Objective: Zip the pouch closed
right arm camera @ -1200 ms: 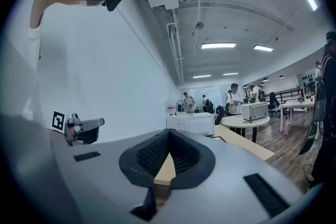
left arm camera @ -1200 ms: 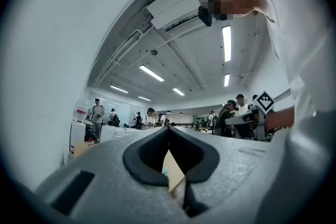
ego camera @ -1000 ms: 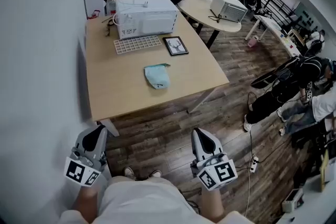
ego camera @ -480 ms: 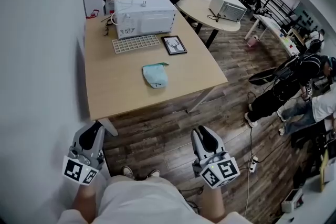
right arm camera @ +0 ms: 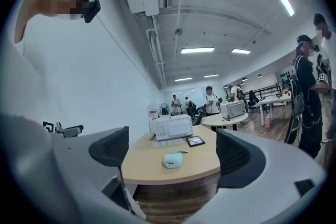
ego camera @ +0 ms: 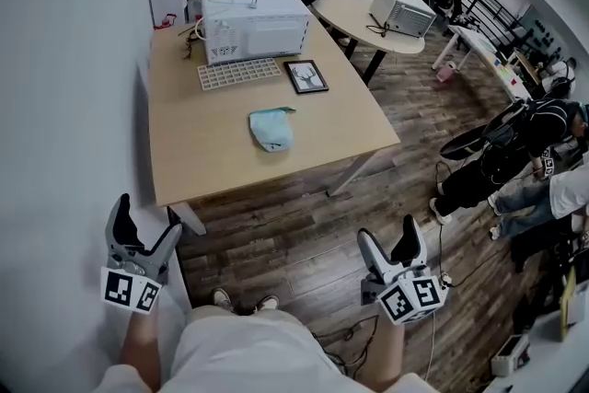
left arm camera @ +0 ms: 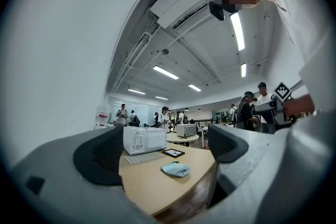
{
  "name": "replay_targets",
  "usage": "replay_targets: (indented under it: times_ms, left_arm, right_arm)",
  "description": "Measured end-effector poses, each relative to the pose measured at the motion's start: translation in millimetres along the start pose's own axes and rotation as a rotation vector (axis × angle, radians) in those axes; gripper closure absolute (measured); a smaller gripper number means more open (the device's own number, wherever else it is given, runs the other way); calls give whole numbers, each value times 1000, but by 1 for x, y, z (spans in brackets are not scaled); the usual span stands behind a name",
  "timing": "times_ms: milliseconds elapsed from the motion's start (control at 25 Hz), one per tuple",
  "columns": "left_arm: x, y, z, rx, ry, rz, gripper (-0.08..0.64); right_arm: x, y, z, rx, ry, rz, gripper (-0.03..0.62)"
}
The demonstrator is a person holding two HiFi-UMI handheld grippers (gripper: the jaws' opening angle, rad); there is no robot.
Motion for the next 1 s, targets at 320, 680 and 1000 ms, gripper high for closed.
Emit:
replay_targets:
  times_ms: [320,680,1000]
  left_arm:
    - [29,9,-8,-30,16,-14,61]
    - [39,21,-23,-66,22,-15,61]
    - [13,97,-94,-116,-63,-51,62]
  right_arm:
    - [18,-8,-16,-24,31,38,100]
    - [28,14,-36,-65,72,90,100]
    - [36,91,-63,-155,60,123,100]
Point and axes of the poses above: the fingertips, and each gripper's own axes: y forward along the fingers, x to its right, z out of its top, the point moved 9 cm from there along -y, backward along the fingers, and after that the axes turned 14 degrees about x, right-handed, at the moved point
